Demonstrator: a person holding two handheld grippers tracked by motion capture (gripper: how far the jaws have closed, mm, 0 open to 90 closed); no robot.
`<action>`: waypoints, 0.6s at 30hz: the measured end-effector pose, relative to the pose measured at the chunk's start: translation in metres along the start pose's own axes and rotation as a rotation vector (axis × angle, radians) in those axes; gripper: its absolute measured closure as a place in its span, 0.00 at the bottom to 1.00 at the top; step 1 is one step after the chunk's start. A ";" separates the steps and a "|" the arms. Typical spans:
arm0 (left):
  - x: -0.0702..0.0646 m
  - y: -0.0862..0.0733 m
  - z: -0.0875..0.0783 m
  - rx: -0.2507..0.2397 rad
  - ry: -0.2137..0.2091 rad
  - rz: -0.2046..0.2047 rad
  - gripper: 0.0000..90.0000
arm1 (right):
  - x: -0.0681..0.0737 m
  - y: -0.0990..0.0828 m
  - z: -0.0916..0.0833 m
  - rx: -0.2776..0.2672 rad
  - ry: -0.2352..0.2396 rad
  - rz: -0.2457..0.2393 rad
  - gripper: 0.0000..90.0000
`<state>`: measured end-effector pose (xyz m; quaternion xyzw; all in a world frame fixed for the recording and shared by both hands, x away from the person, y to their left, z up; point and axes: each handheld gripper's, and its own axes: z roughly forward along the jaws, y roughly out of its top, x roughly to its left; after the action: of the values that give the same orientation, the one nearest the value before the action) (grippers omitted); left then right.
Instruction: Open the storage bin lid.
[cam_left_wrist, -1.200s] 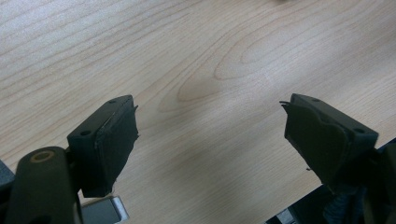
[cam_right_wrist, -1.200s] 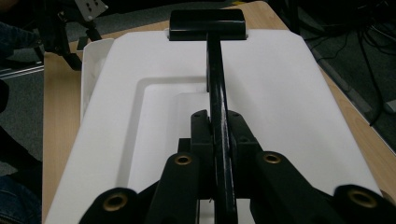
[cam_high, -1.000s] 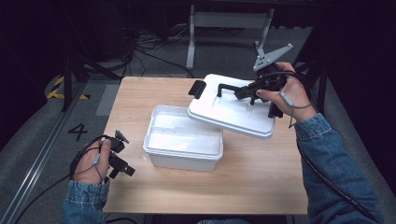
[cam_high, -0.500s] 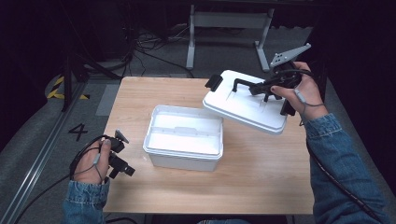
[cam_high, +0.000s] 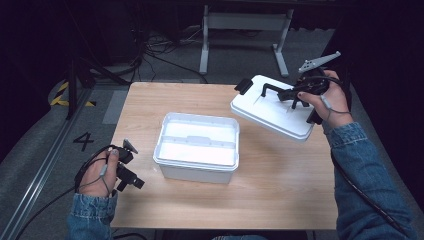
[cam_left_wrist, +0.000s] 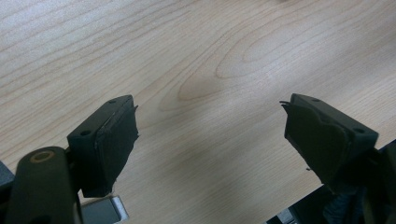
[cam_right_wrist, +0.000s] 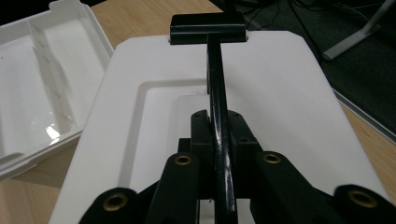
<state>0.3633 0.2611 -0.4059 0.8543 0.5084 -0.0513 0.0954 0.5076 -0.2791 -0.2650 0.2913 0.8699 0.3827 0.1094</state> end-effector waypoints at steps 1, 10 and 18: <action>0.000 0.000 0.000 0.000 0.000 -0.001 0.20 | 0.000 0.000 0.000 0.000 0.000 0.000 0.93; 0.000 0.000 0.001 0.000 -0.001 -0.003 0.20 | -0.014 -0.020 0.015 0.036 -0.023 0.018 0.93; 0.000 0.000 0.001 0.005 0.000 -0.004 0.20 | -0.024 -0.044 0.032 0.061 -0.013 0.042 0.93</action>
<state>0.3636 0.2602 -0.4069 0.8536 0.5098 -0.0528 0.0931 0.5213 -0.2977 -0.3201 0.3151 0.8742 0.3562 0.0982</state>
